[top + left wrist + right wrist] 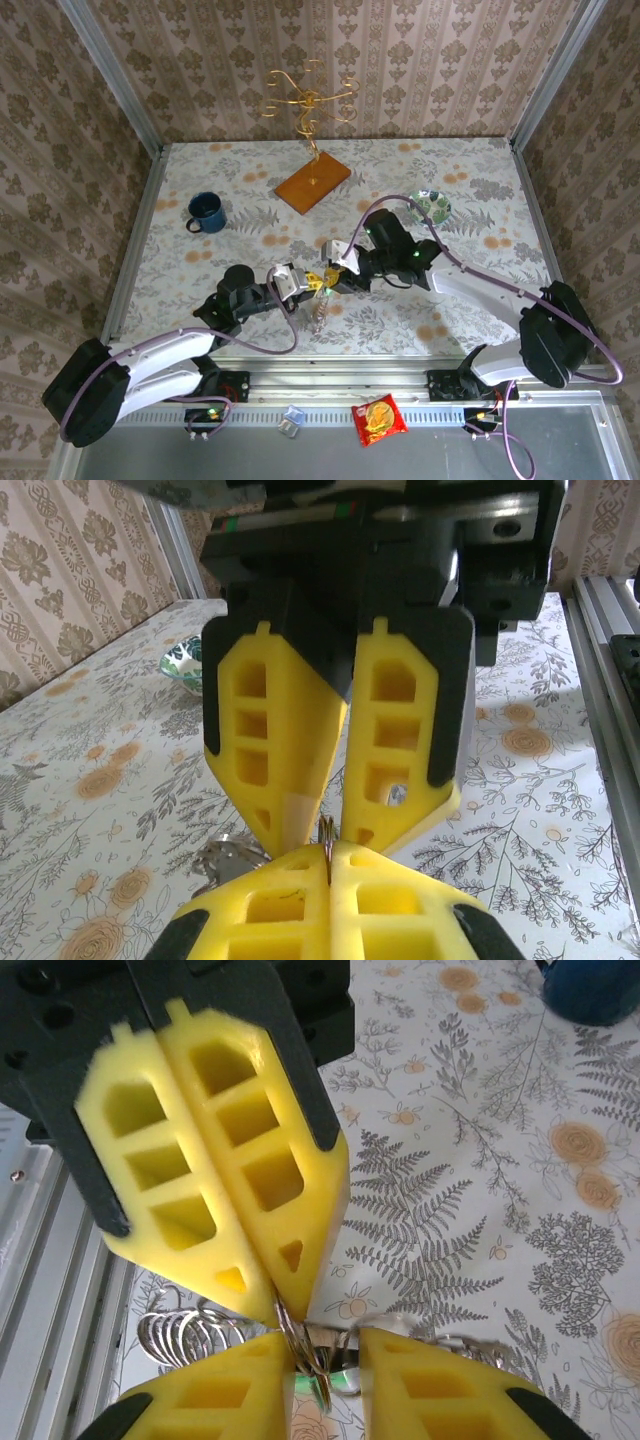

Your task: Put the keys on the keyring

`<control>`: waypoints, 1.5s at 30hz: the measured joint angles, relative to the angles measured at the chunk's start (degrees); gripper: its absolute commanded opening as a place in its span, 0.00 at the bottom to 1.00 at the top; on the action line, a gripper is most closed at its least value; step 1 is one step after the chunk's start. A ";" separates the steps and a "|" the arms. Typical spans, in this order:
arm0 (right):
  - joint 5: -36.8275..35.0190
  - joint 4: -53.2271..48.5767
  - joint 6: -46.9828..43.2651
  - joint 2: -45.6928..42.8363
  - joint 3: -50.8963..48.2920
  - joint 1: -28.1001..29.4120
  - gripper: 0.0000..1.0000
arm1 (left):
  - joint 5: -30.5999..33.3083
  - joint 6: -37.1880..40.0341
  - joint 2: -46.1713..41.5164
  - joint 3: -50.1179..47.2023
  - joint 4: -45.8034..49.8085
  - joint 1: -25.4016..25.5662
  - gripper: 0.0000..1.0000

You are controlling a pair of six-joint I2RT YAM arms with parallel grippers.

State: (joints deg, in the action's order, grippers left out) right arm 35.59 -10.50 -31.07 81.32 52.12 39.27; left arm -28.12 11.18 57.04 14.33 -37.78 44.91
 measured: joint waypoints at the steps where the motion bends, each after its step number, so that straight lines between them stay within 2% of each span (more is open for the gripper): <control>1: 0.35 0.04 0.07 0.37 0.00 0.00 0.12 | 0.07 0.00 0.00 0.00 0.00 0.00 0.00; 3: 0.98 0.07 -0.07 0.50 0.00 0.00 0.01 | 0.28 0.00 -0.07 -0.04 -0.07 -0.07 0.00; 4: 1.16 0.02 -0.22 0.48 0.00 -0.02 0.00 | 0.46 0.00 -0.15 -0.07 -0.09 -0.31 0.00; 6: 1.27 -0.20 -0.20 0.50 0.00 0.00 0.00 | 0.66 0.00 -0.17 -0.15 -0.09 -0.37 0.00; 9: 1.27 -0.76 -0.66 0.50 0.22 0.00 0.00 | 0.90 0.04 -0.59 -0.20 0.33 -0.35 0.14; 11: 0.94 -2.34 -1.77 0.50 1.09 0.17 0.00 | 1.07 0.59 -1.40 -0.20 0.96 -0.33 0.19; 16: -2.47 -9.55 -6.23 0.61 5.60 1.64 0.00 | 1.14 2.73 -3.54 0.68 5.11 -0.33 0.24; 21: -7.43 -15.93 -10.78 2.03 10.47 4.04 0.00 | 1.07 4.61 -3.54 2.40 8.98 -0.31 0.22; 28: -14.86 -22.32 -15.37 4.28 15.28 7.02 0.00 | 0.83 7.15 -3.63 4.17 12.87 -0.31 0.00; 29: -15.04 -22.47 -15.50 4.26 15.34 7.02 0.04 | 0.70 7.26 -3.65 4.26 13.05 -0.33 0.00; 34: -13.94 -19.78 -13.77 2.91 13.40 6.38 0.31 | 0.55 7.37 -4.28 4.42 14.27 -0.31 0.00; 38: -10.67 -13.99 -8.63 -1.75 6.82 3.72 0.34 | 0.72 6.86 -5.05 3.82 13.49 -0.33 0.00; 45: -7.08 -6.23 -0.74 -4.37 1.25 2.38 0.30 | 0.68 4.31 -5.46 1.42 8.57 -0.33 0.00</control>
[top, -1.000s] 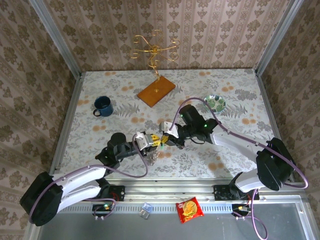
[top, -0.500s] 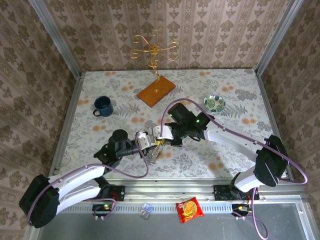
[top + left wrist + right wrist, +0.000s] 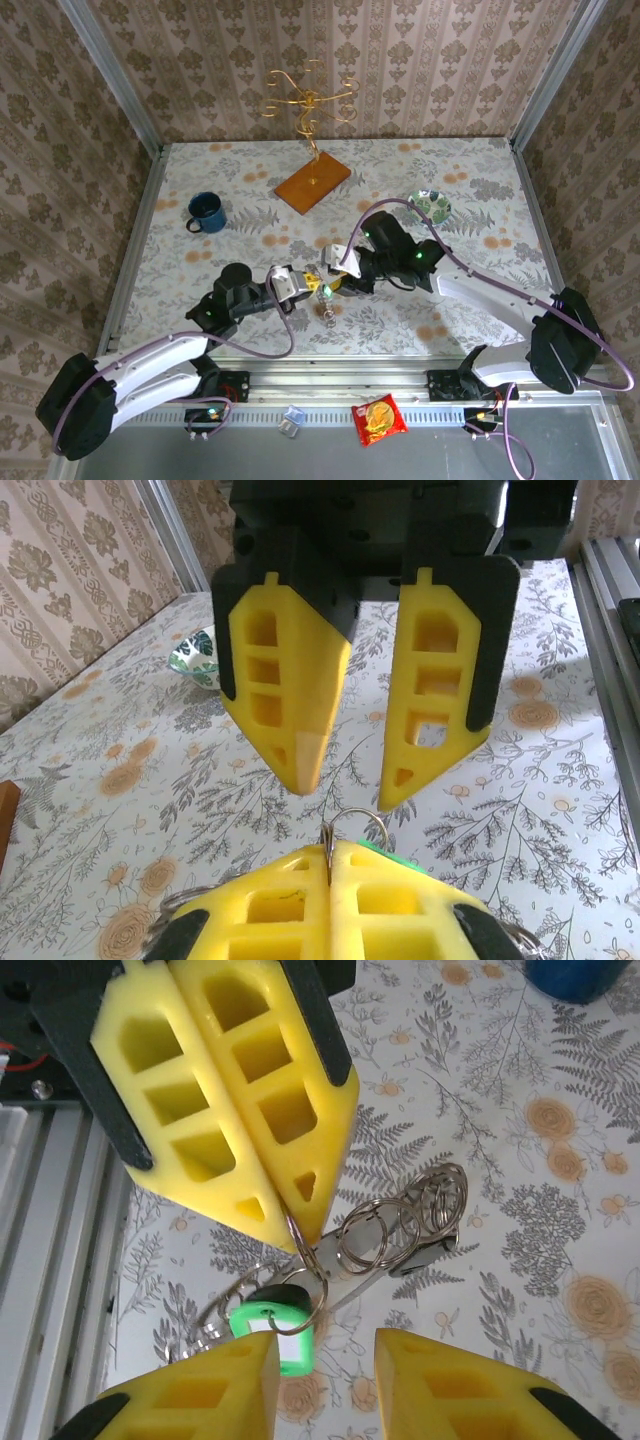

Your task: Put the keys on the keyring

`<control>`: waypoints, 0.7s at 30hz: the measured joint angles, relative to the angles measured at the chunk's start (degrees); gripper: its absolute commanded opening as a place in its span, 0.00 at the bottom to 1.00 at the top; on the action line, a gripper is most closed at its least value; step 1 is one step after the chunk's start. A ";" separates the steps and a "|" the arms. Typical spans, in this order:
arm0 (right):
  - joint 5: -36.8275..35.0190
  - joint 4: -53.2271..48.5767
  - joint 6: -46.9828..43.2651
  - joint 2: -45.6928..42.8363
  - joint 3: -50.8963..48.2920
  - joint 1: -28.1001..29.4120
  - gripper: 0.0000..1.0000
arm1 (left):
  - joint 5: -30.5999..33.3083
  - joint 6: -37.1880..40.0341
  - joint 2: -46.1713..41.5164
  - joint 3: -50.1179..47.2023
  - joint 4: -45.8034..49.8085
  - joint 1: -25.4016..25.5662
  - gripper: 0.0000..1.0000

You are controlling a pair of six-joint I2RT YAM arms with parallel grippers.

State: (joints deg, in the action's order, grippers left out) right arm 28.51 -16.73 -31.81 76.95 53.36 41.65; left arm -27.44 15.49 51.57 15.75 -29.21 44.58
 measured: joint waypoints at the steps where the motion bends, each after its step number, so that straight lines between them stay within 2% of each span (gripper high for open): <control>1: 0.48 0.68 0.76 0.00 -0.28 0.02 0.30 | 0.00 -0.31 0.02 -0.17 -0.46 0.00 0.00; 7: 2.03 3.41 3.82 0.00 -0.85 0.02 0.30 | 0.00 -0.90 0.09 -0.37 -2.12 0.00 0.00; 11: 2.01 3.50 7.15 -0.04 -0.87 -0.15 0.34 | 0.02 -0.92 0.11 -0.81 -3.76 0.00 0.00; 17: 1.79 3.30 20.61 -2.12 -0.74 -1.25 0.36 | 0.09 -0.90 0.39 -1.97 -5.75 0.00 0.00; 21: 1.53 3.32 32.24 -2.73 -0.72 -1.25 0.33 | 0.33 -0.90 1.27 -2.34 -7.52 0.00 0.00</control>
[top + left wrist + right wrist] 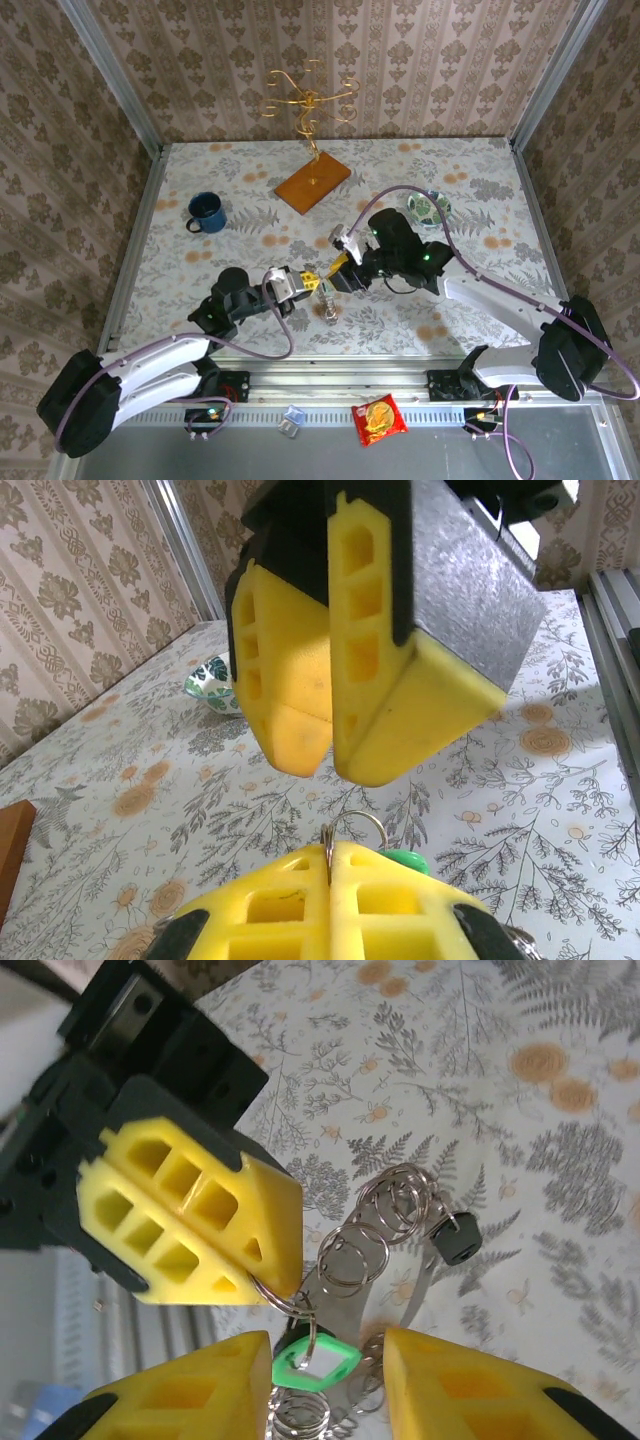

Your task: Put the keys on the keyring

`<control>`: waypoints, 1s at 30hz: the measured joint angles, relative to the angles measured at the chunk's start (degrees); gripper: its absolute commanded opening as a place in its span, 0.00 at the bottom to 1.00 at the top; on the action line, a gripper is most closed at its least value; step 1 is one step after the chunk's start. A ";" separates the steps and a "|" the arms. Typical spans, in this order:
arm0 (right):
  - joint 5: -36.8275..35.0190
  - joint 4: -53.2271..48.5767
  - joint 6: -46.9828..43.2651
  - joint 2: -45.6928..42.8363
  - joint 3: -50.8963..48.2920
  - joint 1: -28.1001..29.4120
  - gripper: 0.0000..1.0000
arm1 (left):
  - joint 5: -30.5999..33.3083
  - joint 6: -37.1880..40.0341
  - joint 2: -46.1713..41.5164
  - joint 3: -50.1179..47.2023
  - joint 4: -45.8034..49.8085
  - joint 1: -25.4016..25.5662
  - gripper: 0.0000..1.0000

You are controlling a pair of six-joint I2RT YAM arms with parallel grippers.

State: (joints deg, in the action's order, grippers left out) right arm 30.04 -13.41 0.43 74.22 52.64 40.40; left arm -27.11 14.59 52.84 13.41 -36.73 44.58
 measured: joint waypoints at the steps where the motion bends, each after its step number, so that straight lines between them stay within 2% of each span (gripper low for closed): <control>1: 0.00 -0.04 2.84 0.00 0.00 0.02 0.33 | 0.09 0.00 0.04 -0.09 -0.26 0.00 0.00; 5: -0.02 0.02 10.12 0.02 0.00 0.68 0.29 | 0.13 0.00 0.24 -0.33 -1.11 0.00 0.00; 10: 0.04 0.00 14.01 0.09 0.00 1.29 0.22 | 0.15 0.00 0.59 -0.33 -1.51 0.00 0.00; 18: 0.24 -0.11 15.17 1.29 0.00 1.29 0.19 | 0.39 0.00 0.59 -0.33 -1.51 0.00 0.00; 25: 0.48 -0.04 16.15 2.05 0.00 1.29 0.03 | 0.42 0.00 0.59 -0.33 -1.51 0.00 0.00; 30: 0.46 0.02 16.37 2.08 0.00 1.29 0.00 | 0.52 -0.02 1.03 -0.35 -2.51 0.00 0.00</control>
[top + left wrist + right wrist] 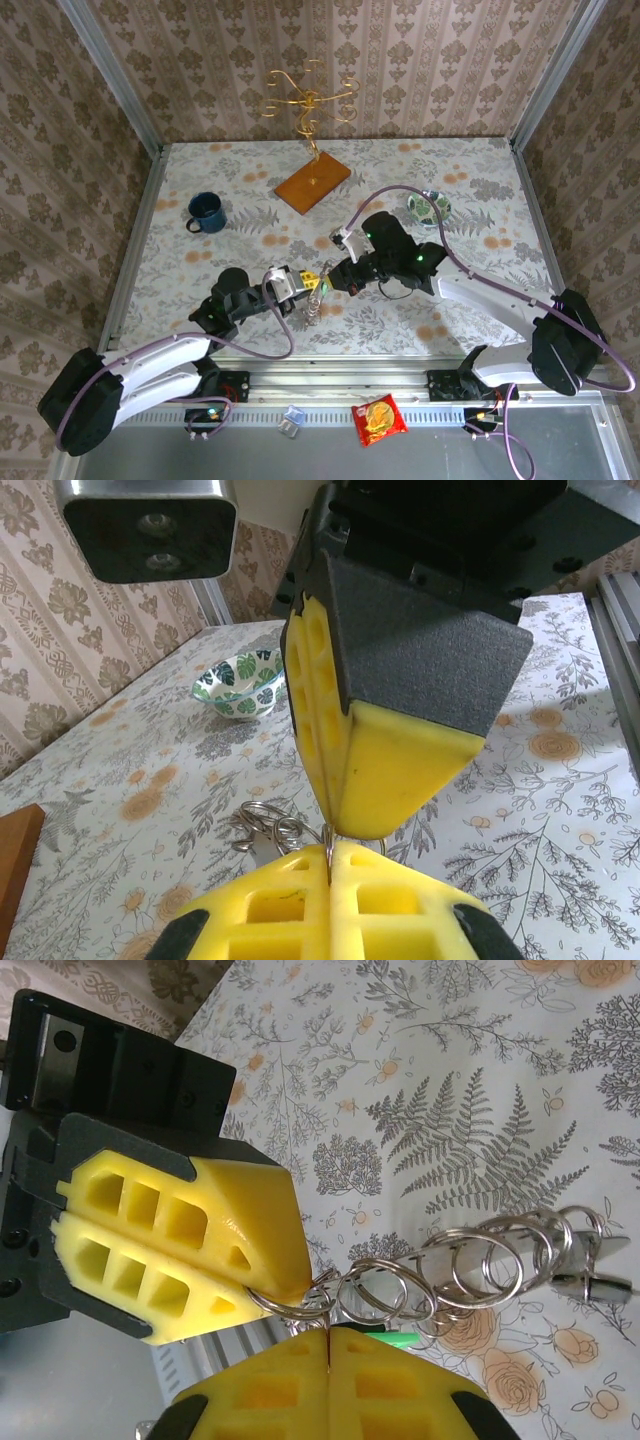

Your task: Put the keys on the keyring

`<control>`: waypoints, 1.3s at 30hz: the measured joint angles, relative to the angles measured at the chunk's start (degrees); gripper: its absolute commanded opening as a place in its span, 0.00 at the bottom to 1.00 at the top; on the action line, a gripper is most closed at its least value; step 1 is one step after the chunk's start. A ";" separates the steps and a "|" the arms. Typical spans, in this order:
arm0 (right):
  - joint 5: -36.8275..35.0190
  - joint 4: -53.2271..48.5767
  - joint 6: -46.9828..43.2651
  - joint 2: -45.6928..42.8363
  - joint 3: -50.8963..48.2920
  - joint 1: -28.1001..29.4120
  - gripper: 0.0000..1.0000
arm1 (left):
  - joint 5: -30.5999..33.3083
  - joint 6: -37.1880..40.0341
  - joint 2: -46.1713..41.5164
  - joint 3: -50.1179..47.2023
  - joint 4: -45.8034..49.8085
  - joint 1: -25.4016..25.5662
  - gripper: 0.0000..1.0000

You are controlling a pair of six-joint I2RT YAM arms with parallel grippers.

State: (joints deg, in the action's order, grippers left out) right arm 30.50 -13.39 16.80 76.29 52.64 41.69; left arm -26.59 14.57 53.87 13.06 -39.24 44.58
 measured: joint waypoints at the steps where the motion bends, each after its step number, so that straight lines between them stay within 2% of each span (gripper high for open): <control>1: 0.00 0.11 0.00 0.11 0.00 0.00 0.00 | 0.00 0.00 0.20 -0.02 -0.35 0.00 0.00; 8: 0.57 1.99 1.64 2.71 0.00 -0.31 0.00 | 0.92 -0.42 1.70 -0.37 -1.62 -0.04 0.00; 16: 1.49 3.52 2.97 4.11 -0.66 -0.83 0.07 | 1.53 -0.90 1.95 -1.05 -2.95 -0.09 0.00; 27: 3.06 5.79 4.24 4.13 -2.36 -1.55 0.07 | 1.36 -1.09 1.90 -1.09 -5.81 -0.02 0.00; 30: 3.43 6.69 4.50 4.13 -2.36 -1.55 0.10 | 1.38 -1.36 1.90 -1.09 -6.73 0.00 0.00; 39: 3.39 8.50 4.59 2.10 -3.69 -2.45 0.29 | 1.55 -3.91 2.49 -1.86 -10.21 0.00 0.00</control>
State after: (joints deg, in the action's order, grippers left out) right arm 33.89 -4.89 21.39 78.39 48.95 39.24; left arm -25.04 10.66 56.36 11.20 -49.45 44.58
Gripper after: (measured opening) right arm 0.269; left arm 0.049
